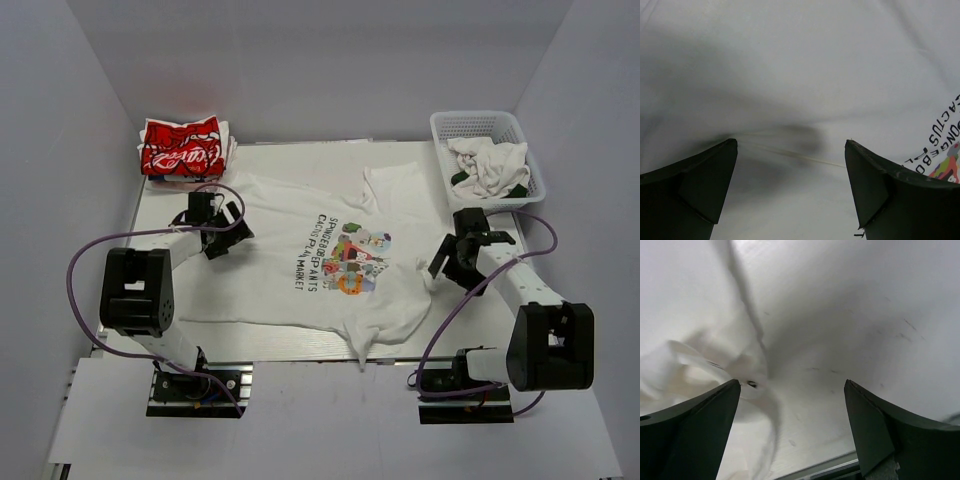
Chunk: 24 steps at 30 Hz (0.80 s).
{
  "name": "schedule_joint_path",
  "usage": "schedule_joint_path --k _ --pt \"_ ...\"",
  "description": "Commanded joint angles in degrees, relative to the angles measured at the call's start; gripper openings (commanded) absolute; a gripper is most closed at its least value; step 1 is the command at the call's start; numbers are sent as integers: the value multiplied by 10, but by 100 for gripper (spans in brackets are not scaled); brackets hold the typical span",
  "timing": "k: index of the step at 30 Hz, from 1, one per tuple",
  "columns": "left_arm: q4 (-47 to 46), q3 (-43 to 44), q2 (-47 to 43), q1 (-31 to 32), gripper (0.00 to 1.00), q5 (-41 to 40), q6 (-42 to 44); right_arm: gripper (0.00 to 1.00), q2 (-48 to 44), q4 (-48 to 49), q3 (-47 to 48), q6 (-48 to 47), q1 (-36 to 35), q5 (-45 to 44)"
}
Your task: Fold and stack the t-shirts
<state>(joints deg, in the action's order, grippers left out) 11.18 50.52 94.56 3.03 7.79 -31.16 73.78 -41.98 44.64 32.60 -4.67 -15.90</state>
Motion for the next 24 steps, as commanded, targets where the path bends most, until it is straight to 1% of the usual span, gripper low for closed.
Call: schedule_joint_path --k 1,4,6,8,9,10,13,14,15,16,17,19,20,21,22,23,24 --pt "104 -25 5 -15 100 -89 4 90 19 93 55 -33 -3 75" --pt "117 -31 -17 -21 100 -132 -24 90 47 114 83 -38 -4 86" --pt "123 -31 -32 -21 100 -125 -30 90 70 128 98 -36 -2 76" --pt "104 -31 -57 -21 100 -103 -30 90 109 138 118 -37 -5 74" --pt "97 -22 -66 -21 100 -75 -25 90 119 152 122 -46 -5 95" --pt "88 -10 -75 -21 100 -62 -13 90 149 158 126 -49 -7 114" --pt "50 25 -88 -9 100 9 29 90 193 167 143 -54 -13 118" --pt "41 36 -81 -9 100 67 40 90 197 171 145 -54 -14 118" --pt "23 47 -71 -9 100 95 48 88 210 183 145 -54 -17 118" --pt "11 65 -51 -9 100 120 54 82 221 187 147 -54 -19 119" --pt "-1 74 -40 -9 100 165 54 78 228 190 149 -56 -18 119" --pt "-43 87 -20 -9 100 210 54 71 250 190 160 -59 -19 115" --pt "-60 95 -1 -9 100 256 54 58 271 192 163 -67 -20 109" --pt "-76 95 8 -9 100 273 54 46 280 192 177 -74 -24 107" --pt "-95 109 18 -4 100 284 54 30 283 205 183 -77 -28 107" --pt "-95 116 28 -4 100 305 54 0 301 212 189 -84 -30 109" --pt "-95 134 53 -4 100 313 54 0 304 218 219 -91 -32 116"
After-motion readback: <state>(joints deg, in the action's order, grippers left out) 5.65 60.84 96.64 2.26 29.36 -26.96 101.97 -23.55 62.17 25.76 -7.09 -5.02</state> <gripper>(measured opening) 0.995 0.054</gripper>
